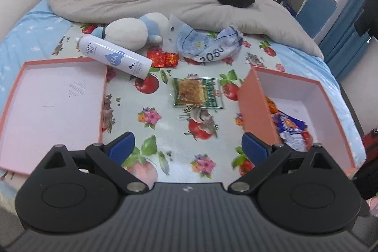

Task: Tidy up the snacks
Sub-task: 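Move both tools back toward the red candy and green-label packet, then lower left tool to red candy wrapper while right lowers to green-label packet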

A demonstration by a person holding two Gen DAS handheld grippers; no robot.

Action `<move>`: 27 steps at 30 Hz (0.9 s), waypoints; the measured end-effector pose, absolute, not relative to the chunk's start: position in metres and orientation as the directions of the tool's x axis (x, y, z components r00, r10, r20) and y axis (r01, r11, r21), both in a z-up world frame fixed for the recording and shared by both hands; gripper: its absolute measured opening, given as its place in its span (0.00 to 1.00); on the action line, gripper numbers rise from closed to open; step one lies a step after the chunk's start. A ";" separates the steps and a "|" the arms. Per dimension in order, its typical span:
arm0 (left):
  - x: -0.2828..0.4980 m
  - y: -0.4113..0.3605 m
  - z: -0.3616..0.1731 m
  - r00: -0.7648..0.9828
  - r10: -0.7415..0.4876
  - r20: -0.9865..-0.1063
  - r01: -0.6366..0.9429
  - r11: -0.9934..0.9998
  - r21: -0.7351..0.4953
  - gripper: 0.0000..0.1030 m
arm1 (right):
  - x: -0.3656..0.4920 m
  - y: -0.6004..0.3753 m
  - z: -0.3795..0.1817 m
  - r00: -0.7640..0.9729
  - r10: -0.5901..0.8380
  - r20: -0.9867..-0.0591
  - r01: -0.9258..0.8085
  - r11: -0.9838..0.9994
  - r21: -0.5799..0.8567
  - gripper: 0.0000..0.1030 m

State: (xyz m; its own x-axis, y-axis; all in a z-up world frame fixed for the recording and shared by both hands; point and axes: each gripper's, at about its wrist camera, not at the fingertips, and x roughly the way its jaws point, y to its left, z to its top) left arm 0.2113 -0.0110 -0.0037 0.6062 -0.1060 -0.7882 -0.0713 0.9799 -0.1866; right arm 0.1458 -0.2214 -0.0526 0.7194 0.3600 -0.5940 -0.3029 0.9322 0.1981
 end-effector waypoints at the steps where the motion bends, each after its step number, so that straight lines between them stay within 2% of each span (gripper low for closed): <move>1: 0.219 -0.008 -0.012 0.606 -0.105 -0.788 -0.072 0.980 -0.185 0.96 | 0.149 -0.216 -0.055 0.715 0.366 -0.596 -0.308 0.930 0.203 0.73; 5: 0.260 0.010 -0.044 0.599 -0.122 -0.792 -0.050 0.981 -0.189 0.96 | 0.171 -0.191 -0.073 0.714 0.374 -0.591 -0.342 0.924 0.171 0.73; 9: 0.316 0.019 -0.073 0.598 -0.084 -0.797 -0.055 0.988 -0.145 0.95 | 0.206 -0.176 -0.102 0.713 0.358 -0.602 -0.340 0.929 0.150 0.72; 13: 0.387 0.023 -0.101 0.550 -0.128 -0.825 -0.040 0.983 -0.179 0.94 | 0.246 -0.165 -0.130 0.709 0.349 -0.614 -0.324 0.933 0.156 0.72; 21: 0.502 0.016 -0.136 0.521 -0.158 -0.839 0.085 0.987 -0.133 0.93 | 0.330 -0.149 -0.173 0.691 0.319 -0.648 -0.307 0.942 0.137 0.70; 27: 0.560 0.011 -0.171 0.466 -0.179 -0.866 0.128 0.983 -0.134 0.89 | 0.376 -0.136 -0.199 0.673 0.292 -0.679 -0.286 0.950 0.125 0.71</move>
